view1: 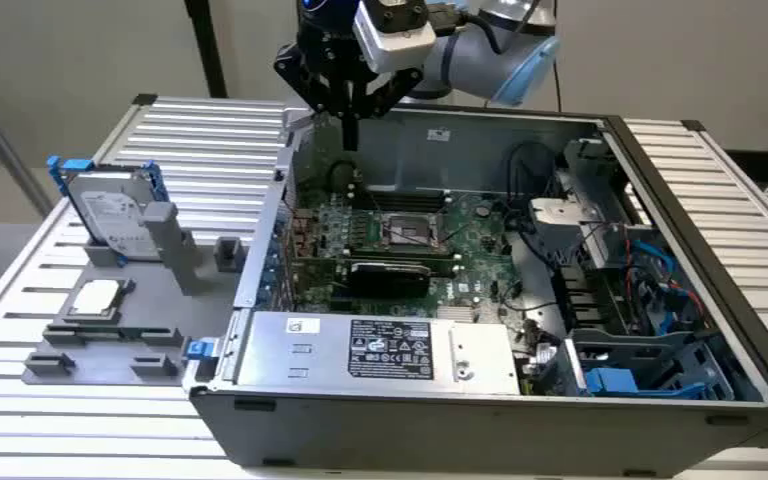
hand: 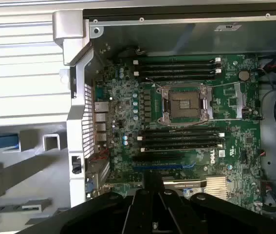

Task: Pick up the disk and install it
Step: 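Reach for the disk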

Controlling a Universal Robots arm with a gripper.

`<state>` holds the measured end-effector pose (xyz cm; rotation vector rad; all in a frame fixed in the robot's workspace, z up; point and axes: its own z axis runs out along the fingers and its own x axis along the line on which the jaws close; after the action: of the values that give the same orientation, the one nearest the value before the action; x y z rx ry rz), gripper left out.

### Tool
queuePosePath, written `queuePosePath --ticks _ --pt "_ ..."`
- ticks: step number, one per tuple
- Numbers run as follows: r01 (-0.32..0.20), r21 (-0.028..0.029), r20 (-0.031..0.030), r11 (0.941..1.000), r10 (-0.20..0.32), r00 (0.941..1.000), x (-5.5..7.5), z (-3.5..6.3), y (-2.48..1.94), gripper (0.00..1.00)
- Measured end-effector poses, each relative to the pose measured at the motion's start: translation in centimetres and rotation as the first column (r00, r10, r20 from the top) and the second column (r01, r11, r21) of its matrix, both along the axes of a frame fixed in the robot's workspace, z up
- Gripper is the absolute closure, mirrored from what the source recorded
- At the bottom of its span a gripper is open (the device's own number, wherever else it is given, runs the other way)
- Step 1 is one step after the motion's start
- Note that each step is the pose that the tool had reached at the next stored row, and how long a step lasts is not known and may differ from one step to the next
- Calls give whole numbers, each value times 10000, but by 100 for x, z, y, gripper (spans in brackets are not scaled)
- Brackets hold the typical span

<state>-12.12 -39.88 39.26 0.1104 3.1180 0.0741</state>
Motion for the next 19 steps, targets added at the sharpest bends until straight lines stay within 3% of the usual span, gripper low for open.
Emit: queuePosePath --ticks 16,19 --pt "1 0 1 10000 -1 10000 -6 0 0 100" --pt "1 -1 -1 10000 -1 10000 -113 0 14 100"
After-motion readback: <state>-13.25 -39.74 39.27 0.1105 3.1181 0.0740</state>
